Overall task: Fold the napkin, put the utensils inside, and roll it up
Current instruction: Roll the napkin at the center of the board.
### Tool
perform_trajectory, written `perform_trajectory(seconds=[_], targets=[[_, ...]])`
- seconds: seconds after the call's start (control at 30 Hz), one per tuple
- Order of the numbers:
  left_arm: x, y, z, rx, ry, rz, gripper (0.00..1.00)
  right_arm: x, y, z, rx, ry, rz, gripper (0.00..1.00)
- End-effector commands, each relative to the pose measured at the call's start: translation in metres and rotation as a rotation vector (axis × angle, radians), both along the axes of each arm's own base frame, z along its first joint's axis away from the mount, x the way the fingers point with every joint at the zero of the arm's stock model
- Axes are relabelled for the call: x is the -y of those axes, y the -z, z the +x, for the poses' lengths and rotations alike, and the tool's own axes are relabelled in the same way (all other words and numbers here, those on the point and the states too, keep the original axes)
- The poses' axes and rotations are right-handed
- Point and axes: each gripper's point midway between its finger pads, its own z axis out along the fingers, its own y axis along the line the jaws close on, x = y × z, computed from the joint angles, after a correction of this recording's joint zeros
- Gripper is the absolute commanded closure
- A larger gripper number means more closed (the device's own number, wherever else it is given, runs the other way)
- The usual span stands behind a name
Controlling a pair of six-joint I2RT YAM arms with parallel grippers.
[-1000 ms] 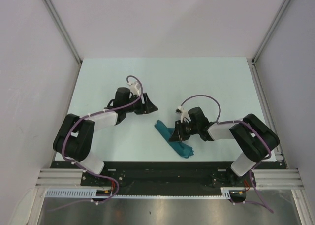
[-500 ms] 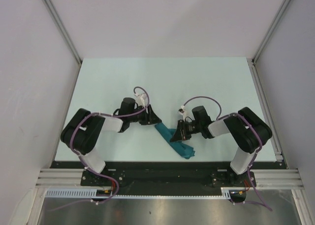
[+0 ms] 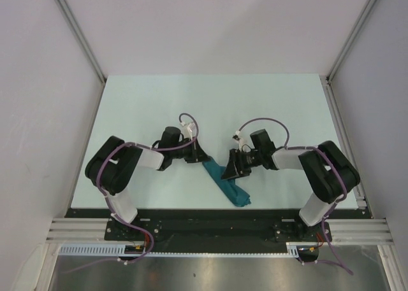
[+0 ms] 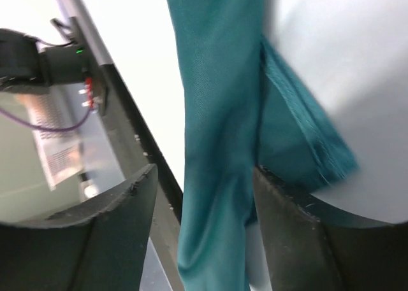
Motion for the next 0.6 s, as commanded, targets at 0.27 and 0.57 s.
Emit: perform_trajectory(seconds=[0.27, 0.57], targets=[[0.007, 0.007, 0.015, -0.011, 0.022, 0.11, 1.0, 0.036, -0.01, 0.028, 0.183, 0.104, -0.258, 0.23], [0.004, 0.016, 0.017, -0.046, 0.014, 0.169, 1.0, 0.015, -0.062, 0.04, 0.565, 0.24, -0.372, 0.23]])
